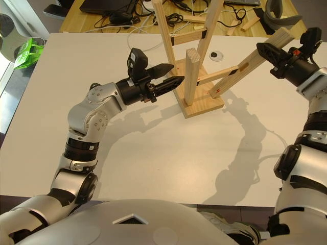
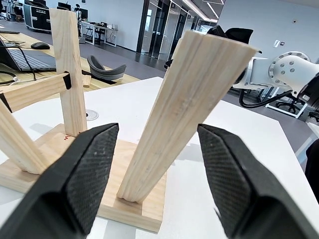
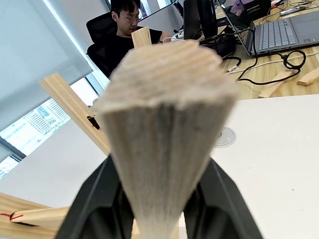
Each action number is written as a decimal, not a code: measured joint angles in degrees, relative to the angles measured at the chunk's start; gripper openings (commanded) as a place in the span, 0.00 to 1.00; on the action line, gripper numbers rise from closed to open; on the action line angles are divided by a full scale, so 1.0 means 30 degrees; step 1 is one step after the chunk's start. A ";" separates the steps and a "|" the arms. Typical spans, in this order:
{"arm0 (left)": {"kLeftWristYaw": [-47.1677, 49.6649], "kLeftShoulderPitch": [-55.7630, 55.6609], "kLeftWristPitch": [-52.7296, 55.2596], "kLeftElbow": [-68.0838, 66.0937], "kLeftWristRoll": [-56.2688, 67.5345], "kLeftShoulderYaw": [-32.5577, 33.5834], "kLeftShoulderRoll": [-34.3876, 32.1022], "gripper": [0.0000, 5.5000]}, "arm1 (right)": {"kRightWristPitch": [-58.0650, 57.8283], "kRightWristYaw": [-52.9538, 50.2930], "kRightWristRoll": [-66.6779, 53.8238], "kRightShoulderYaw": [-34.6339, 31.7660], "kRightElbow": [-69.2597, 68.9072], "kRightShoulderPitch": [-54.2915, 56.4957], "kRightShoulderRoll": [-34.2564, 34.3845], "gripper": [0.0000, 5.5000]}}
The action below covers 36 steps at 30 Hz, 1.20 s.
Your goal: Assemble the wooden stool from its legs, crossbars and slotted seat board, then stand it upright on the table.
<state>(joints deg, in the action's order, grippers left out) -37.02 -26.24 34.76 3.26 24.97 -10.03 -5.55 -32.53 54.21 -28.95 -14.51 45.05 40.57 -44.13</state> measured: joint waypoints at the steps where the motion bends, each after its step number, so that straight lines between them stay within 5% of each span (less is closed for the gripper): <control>1: 0.0023 -0.0001 -0.0005 -0.0002 0.0002 0.0002 0.0007 0.53 | 0.0185 0.0031 0.0098 0.0202 -0.0198 0.0008 0.0022 0.18; 36: 0.0068 -0.0070 -0.0216 -0.0048 0.0134 0.0179 0.0327 0.53 | 0.2856 0.0027 0.1763 0.2828 0.1825 0.1562 0.1024 0.19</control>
<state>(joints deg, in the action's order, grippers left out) -36.82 -26.45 34.11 3.12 25.37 -9.50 -4.57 -23.97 54.29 -23.66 -6.02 50.53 45.26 -41.05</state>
